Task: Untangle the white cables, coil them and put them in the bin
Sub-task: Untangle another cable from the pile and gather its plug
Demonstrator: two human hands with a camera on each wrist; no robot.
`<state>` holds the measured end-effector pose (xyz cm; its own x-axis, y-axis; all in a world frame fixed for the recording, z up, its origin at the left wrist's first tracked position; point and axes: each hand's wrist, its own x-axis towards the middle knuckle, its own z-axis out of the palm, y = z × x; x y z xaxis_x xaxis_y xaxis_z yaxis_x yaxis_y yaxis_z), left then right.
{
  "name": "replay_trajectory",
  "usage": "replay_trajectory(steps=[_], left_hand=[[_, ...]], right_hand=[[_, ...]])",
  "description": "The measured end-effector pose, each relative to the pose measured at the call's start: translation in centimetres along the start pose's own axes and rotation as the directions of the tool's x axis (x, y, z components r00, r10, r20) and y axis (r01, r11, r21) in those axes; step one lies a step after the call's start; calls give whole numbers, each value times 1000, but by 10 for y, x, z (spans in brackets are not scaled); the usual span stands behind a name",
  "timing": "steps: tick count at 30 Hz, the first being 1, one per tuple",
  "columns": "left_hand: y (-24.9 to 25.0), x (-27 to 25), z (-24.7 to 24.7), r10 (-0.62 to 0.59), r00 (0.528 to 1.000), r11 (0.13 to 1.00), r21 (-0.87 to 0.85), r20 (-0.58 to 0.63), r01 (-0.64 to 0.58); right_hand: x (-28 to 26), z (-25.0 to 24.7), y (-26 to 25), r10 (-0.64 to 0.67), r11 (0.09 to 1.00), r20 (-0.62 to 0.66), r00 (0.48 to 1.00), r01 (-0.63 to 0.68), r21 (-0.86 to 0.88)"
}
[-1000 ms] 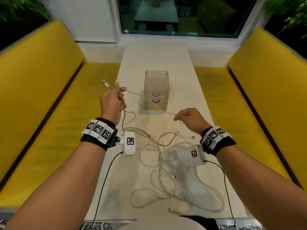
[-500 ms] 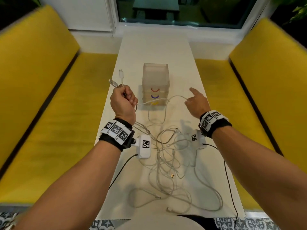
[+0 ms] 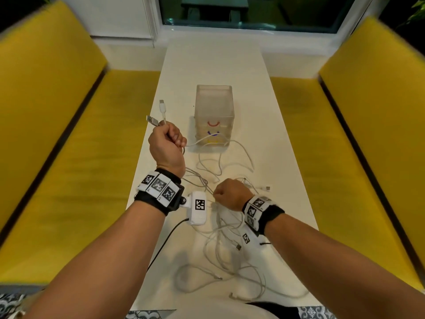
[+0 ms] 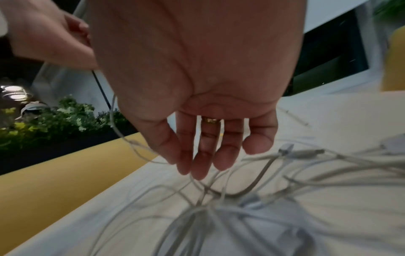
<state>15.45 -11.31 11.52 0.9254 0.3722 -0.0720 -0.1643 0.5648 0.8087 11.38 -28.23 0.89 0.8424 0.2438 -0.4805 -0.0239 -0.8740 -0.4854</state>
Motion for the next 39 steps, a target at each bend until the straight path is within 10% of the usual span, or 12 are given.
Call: replay_trajectory(steps=[12, 20, 30, 39], left_hand=[[3, 0, -4, -11, 1000, 1000, 23, 18, 10], [-1, 5, -14, -42, 999, 996, 84, 11, 41], [-5, 9, -13, -44, 998, 983, 179, 38, 37], [-6, 9, -18, -79, 996, 953, 297, 42, 63]], right_hand=[[20, 26, -20, 160, 931, -141, 977, -197, -306], [5, -10, -11, 242, 965, -103, 965, -228, 130], [-29, -70, -19, 21, 913, -69, 997, 9, 408], [-51, -84, -20, -252, 636, -311, 916, 399, 660]])
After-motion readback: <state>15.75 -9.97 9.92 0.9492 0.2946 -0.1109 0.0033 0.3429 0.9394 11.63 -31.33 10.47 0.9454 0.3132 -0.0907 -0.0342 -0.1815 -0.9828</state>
